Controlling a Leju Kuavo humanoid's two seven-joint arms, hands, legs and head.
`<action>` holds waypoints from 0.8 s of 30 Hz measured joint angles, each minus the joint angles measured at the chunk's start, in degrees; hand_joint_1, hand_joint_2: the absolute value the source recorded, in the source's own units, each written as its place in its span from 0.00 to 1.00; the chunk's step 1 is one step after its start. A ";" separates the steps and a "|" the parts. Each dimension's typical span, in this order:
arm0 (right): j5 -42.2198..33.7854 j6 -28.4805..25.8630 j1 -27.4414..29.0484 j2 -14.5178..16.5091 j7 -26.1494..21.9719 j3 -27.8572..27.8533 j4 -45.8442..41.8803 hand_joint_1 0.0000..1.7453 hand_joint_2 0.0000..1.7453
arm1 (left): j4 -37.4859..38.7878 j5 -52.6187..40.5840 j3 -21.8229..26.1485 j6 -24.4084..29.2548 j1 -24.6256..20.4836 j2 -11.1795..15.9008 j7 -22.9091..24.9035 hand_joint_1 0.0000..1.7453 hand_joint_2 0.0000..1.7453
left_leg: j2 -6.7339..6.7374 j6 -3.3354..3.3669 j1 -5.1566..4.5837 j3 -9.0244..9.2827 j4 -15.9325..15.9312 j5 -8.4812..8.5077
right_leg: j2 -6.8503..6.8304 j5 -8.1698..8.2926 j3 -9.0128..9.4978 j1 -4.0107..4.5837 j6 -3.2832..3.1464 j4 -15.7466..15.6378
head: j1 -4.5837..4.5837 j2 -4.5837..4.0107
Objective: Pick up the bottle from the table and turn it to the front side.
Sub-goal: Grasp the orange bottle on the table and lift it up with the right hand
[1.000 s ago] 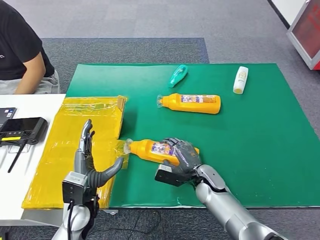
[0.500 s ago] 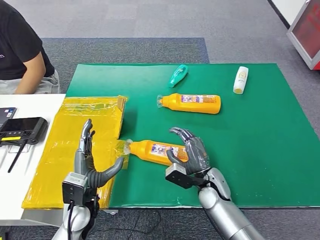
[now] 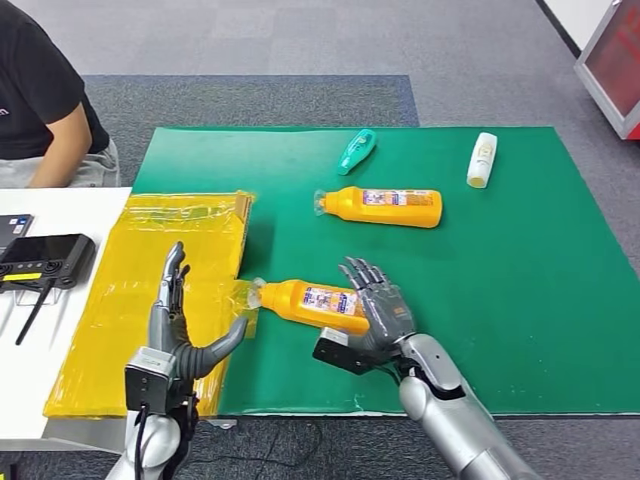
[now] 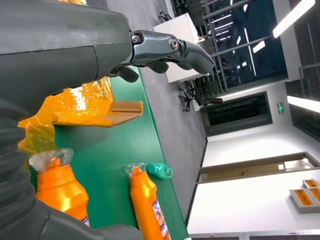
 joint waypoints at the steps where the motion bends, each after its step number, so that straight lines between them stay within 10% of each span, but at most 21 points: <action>1: 0.42 1.05 -0.46 -0.04 0.76 0.38 0.58 0.00 1.00 | -0.01 -0.14 0.01 0.00 0.03 0.00 0.03 0.00 1.00 | 0.00 0.00 0.00 0.00 0.00 0.00 | 0.00 0.00 0.00 0.00 0.00 0.00 | 0.01 0.00; 24: 7.21 3.42 -5.90 -0.03 15.82 4.62 9.10 0.00 1.00 | -1.08 -2.64 1.37 0.48 2.27 -0.62 1.13 0.00 1.00 | 0.00 0.02 -0.01 0.00 0.00 -0.02 | -0.02 -0.04 0.02 -0.01 0.01 0.00 | 0.01 0.00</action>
